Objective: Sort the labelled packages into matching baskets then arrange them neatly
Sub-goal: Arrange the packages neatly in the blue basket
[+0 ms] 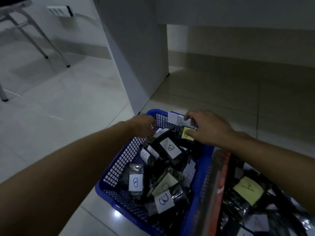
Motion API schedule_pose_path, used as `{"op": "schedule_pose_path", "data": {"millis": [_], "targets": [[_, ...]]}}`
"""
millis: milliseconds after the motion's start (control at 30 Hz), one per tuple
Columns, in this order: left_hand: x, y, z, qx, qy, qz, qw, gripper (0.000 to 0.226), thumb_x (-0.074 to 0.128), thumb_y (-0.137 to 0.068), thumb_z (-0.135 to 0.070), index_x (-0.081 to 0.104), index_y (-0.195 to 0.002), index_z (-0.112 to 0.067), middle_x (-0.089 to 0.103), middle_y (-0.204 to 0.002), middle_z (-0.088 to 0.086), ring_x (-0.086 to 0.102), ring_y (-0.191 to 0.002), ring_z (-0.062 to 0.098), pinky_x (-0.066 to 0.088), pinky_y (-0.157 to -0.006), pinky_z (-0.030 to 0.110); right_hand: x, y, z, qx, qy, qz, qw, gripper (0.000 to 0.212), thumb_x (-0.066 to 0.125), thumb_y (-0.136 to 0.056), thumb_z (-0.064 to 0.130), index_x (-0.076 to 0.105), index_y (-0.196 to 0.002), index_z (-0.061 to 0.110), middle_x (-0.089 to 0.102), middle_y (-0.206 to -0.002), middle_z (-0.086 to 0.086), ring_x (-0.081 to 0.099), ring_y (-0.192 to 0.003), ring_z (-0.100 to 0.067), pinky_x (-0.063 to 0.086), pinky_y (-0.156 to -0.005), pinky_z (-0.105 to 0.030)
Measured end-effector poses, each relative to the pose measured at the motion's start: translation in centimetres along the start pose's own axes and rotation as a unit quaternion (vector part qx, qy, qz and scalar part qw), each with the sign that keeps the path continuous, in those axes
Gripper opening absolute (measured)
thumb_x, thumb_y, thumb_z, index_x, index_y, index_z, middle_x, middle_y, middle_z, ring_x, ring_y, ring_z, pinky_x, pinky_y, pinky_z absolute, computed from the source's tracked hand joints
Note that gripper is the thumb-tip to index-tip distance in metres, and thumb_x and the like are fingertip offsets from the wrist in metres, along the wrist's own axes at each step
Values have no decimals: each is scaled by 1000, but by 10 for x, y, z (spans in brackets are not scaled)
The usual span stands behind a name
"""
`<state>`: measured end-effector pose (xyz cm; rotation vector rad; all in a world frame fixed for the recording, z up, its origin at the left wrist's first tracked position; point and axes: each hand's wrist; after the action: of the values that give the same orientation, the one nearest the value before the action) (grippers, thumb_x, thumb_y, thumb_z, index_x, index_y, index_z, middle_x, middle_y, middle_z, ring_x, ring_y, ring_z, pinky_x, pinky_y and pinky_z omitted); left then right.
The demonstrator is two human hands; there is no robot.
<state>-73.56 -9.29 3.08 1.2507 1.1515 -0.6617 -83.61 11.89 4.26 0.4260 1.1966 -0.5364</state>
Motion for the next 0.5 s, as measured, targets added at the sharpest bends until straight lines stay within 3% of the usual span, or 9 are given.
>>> {"op": "schedule_pose_path", "data": {"millis": [133, 233, 367, 500], "targets": [[1, -25, 15, 50, -1, 20, 999, 29, 61, -87, -22, 62, -116, -19, 65, -113, 4, 56, -93, 16, 47, -81, 28, 17, 11, 14, 28, 17, 41, 999, 36, 65, -84, 53, 56, -113, 34, 64, -97, 9, 57, -82, -13, 46, -66, -28], [0, -45, 15, 106, -9, 36, 994, 34, 66, -87, -25, 61, -119, -17, 62, -115, 2, 58, -101, 19, 43, -82, 26, 26, 10, 31, 44, 49, 82, 995, 44, 64, -84, 59, 56, -115, 29, 56, -92, 12, 51, -81, -12, 37, -62, -26], [4, -81, 7, 187, 24, 52, 981, 40, 76, -79, -29, 62, -115, -19, 57, -108, 1, 62, -94, 21, 52, -77, 31, 48, 4, 45, 94, 89, 133, 983, 57, 63, -78, 68, 57, -116, 26, 64, -101, 6, 61, -93, -17, 50, -71, -31], [14, -92, 3, 252, 58, 60, 964, 46, 76, -78, -27, 62, -122, -22, 63, -119, -2, 59, -105, 17, 51, -91, 33, 61, 5, 55, 141, 98, 170, 971, 60, 66, -77, 67, 54, -119, 26, 64, -110, 1, 62, -99, -23, 49, -71, -31]]}}
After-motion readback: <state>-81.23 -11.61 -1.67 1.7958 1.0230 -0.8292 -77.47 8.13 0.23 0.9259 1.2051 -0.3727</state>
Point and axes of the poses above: each hand's wrist, its own y-axis away from the middle knuckle, its own x-axis out of the palm, z = x × y
